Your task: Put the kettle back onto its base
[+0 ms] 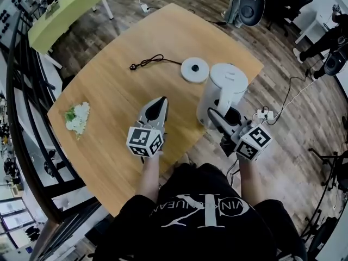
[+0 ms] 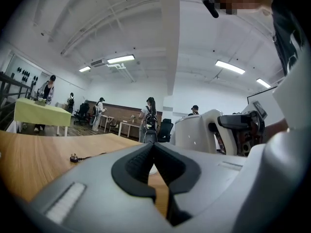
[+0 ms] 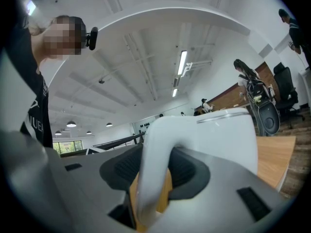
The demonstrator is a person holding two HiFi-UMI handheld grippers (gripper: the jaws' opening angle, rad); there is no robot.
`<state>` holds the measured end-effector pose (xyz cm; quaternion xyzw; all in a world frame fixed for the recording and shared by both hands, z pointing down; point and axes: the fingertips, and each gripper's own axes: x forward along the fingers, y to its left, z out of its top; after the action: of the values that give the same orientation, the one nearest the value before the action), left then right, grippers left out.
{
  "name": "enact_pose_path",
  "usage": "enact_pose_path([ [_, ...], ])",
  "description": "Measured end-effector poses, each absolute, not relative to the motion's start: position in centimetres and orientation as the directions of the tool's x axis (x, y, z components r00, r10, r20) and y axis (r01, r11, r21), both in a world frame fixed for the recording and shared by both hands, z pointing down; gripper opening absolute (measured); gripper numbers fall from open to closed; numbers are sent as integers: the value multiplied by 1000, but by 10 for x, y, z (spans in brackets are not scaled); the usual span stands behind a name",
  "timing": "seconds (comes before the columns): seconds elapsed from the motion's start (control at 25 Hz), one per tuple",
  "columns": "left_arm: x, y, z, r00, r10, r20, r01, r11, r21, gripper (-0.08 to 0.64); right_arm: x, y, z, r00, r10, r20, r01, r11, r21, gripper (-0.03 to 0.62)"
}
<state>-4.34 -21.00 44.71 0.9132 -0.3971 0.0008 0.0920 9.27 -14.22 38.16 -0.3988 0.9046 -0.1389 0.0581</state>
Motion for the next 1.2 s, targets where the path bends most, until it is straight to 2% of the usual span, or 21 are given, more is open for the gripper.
enact_pose_path([
  [0.48,-31,-240,461,685,-722,100,-725,-662,188,11,98,-182,376,-704,-710,11,-683,673,-284,155],
  [0.84,-31,-282,452,636,-767,85,-765,-611,207,11,104,-227,367,-749,-663,10,-641,720,-268,155],
  [1.2,-22,-309,453,622,-776,101,-779,-602,175,11,103,-274,356,-784,-621,-15,-598,761,-252,155],
])
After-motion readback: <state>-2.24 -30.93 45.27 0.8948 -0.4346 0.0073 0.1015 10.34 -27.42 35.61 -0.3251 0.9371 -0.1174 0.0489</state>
